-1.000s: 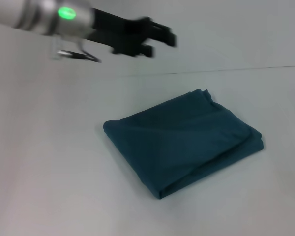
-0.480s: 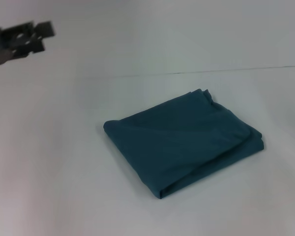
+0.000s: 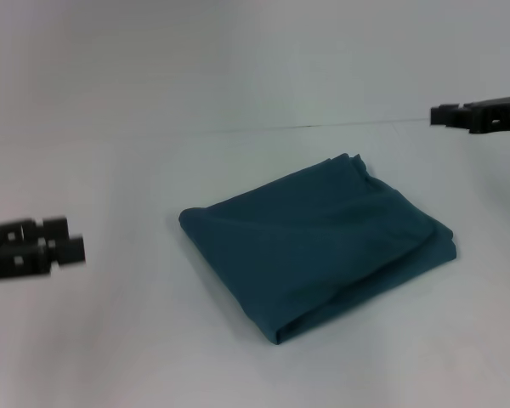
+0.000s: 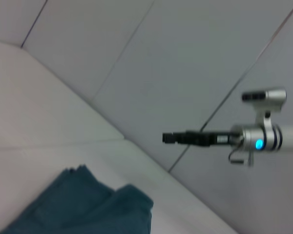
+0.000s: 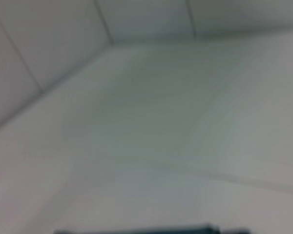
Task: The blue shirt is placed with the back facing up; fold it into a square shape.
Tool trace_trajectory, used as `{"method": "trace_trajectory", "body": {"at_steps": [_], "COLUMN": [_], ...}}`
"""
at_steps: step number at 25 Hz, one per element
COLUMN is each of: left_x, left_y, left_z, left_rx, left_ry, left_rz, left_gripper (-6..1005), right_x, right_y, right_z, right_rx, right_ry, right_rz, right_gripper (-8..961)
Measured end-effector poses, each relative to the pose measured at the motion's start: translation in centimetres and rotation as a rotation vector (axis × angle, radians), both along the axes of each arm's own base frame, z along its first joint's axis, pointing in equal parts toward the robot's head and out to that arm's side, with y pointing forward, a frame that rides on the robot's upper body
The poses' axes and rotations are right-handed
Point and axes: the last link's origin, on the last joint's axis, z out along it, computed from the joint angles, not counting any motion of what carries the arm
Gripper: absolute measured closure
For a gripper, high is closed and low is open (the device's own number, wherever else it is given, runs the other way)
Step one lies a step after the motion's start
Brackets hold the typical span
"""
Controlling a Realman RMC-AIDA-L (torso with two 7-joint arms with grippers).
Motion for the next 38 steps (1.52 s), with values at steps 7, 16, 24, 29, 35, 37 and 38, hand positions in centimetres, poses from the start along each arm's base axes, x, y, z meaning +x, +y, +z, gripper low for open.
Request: {"method": "trace_trajectory", "body": {"at_steps": [7,16,24,29,35,37,38], "left_x": [-1.2,-1.1,-0.7,-0.7,-0.8,-0.8,-0.8], "left_y": [-1.4,-1.2,-0.8,-0.7,-0.6,-0.6,-0.6], "left_z": [-2.0,-3.7,-4.8,-5.0,-5.0,-5.0,-5.0], "left_rx": [-0.029,-0.083,-0.102,-0.108,-0.101,-0.101,-0.101], "left_ry": [0.004,0.028,0.060,0.056,0.059,0.059,0.060], "left_rz": [0.004,-0.004,-0.012,-0.011,-0.006,-0.005,-0.005], "left_gripper": [54,53,52,53,53,53,53], "right_x": [-1.7,-0.2,0.6,0.5,0.6,0.6,0.6], "right_y": [0.7,1.1,1.6,1.8,2.0,2.0,2.0], "right_z": [-1.7,-4.1,-6.7,-7.5,-7.9,-8.0,-8.1], "right_rx": [-0.201,-0.203,-0.191,-0.200,-0.201,-0.203,-0.205], "right_ry": [-0.189,-0.169,-0.119,-0.107,-0.110,-0.110,-0.111], "right_rz": [-0.201,-0.306,-0.317,-0.311,-0.310,-0.304,-0.303], "right_gripper": [712,354,49,72,198,236,256]}}
